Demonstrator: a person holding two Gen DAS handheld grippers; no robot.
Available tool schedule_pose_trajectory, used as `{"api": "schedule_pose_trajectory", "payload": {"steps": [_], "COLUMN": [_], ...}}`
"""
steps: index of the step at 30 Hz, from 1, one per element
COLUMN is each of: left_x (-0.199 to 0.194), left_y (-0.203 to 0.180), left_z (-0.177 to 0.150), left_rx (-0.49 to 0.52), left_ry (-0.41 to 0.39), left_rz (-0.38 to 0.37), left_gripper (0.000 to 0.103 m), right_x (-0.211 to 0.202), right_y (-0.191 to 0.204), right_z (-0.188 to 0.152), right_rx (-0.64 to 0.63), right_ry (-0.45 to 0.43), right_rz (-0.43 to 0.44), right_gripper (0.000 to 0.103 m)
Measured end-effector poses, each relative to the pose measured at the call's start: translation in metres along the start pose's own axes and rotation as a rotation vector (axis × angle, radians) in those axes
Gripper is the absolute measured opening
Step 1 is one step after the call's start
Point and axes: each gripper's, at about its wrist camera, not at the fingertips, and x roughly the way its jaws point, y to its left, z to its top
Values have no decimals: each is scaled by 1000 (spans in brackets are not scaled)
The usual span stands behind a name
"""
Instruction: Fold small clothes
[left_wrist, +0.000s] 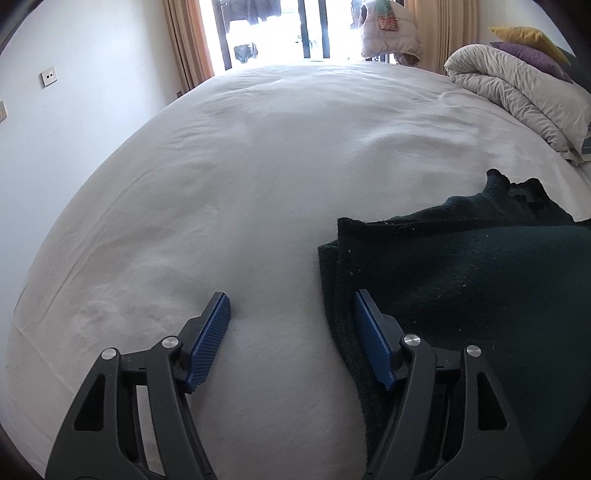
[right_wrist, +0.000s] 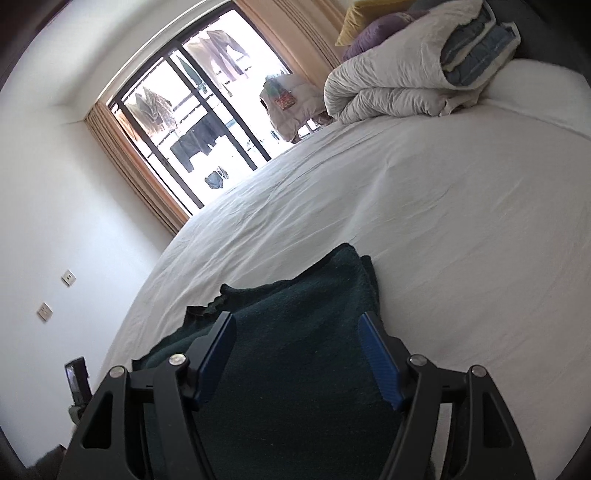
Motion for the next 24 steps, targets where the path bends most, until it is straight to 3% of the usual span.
{"api": "schedule_pose_trajectory", "payload": {"steps": [7,11,16,17,18,19,21,24], "left_x": [-5,-6,-14,-23,-32,-49,-77,-111], "left_y": [2,3,13,14,13,8,1,-32], "left_z": [-4,-6,-4,-2,-1,0,3,4], "left_rx": [-4,-8,-52,-49,-35,0,27,90], "left_ry": [-16,-28,-32,-47,-73,-130,-199,-222], "left_rz": [23,31,-1,30,87,158,131,-17], "left_gripper": [69,69,69,68,62,60,60,60], "right_x": [44,89,97,99,101,102,102,100], "right_y": [15,1,29,35,41,45,46,42], "right_z": [1,-11,-20,-23,-28,-33,-37,-34], "right_rx": [52,104,-77,-133,-188,-221,-236,-201], "right_ry": [101,260,281,285,284,277,267,253], "right_rz": [132,44,2,-13,-30,-43,-51,-46], "right_gripper": [72,70,91,95,98,99,100,99]}}
